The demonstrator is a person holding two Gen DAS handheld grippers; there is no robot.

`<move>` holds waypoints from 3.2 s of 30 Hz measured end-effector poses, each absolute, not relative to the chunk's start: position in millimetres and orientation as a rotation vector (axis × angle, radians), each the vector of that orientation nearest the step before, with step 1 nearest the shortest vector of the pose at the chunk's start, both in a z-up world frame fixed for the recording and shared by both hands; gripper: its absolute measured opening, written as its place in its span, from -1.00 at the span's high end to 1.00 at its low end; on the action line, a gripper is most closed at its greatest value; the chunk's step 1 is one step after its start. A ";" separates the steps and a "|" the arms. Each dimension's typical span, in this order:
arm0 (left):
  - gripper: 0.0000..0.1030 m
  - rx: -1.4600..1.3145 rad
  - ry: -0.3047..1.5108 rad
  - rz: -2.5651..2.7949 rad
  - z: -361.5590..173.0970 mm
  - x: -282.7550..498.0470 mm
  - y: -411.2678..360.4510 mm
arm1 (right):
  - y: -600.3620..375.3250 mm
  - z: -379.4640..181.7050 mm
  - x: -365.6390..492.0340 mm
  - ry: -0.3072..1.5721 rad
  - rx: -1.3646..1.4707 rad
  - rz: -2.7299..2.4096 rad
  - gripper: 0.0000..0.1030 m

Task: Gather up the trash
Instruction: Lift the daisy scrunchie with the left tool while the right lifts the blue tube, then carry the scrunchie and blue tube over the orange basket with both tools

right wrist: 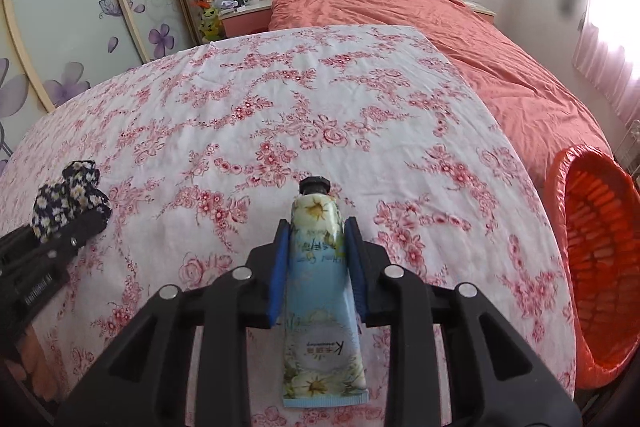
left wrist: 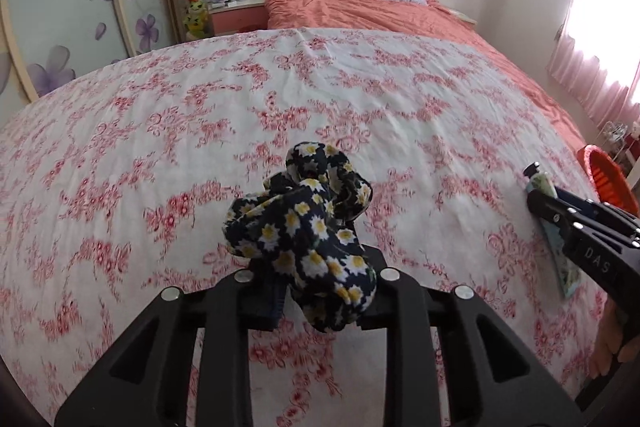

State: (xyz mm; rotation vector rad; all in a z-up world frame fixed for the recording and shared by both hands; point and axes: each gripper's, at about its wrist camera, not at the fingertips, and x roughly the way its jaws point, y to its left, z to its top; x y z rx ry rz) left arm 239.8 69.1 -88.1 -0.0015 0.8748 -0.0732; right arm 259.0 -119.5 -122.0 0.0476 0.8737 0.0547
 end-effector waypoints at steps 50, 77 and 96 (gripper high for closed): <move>0.41 -0.066 0.876 -0.059 -89.3 243.2 75.9 | -122.4 -124.1 257.9 0.878 0.072 0.057 0.44; 0.62 -0.051 0.807 -0.125 -57.3 228.2 58.8 | -149.6 -83.7 223.9 0.768 0.144 0.050 0.47; 0.62 0.053 0.681 -0.479 9.3 197.3 -121.9 | -300.6 -3.1 131.7 0.510 0.263 -0.163 0.47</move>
